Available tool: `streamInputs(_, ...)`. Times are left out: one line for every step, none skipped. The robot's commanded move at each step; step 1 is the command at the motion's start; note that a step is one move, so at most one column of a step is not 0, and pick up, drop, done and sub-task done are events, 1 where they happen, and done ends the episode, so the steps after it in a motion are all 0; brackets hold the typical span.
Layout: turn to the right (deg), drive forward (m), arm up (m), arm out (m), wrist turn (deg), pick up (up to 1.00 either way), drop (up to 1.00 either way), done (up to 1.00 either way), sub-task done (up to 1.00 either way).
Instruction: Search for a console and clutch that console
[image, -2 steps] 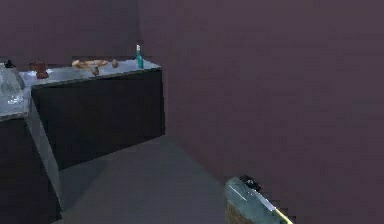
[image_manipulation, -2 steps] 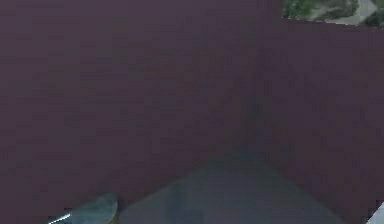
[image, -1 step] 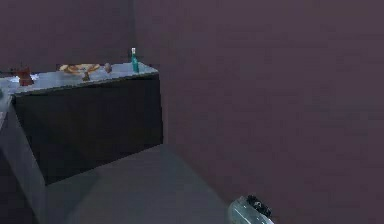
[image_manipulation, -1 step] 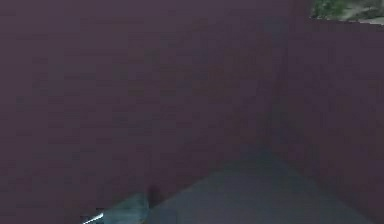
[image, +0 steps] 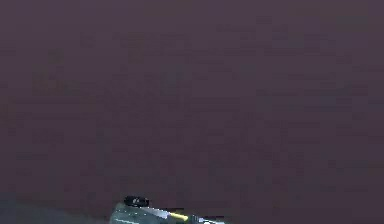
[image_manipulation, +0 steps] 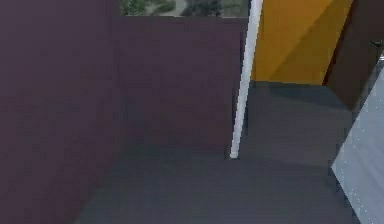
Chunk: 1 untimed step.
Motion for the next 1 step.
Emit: streamInputs(45.0, 0.0, 0.0, 0.0, 0.0, 0.0, 0.0, 0.0, 0.0)
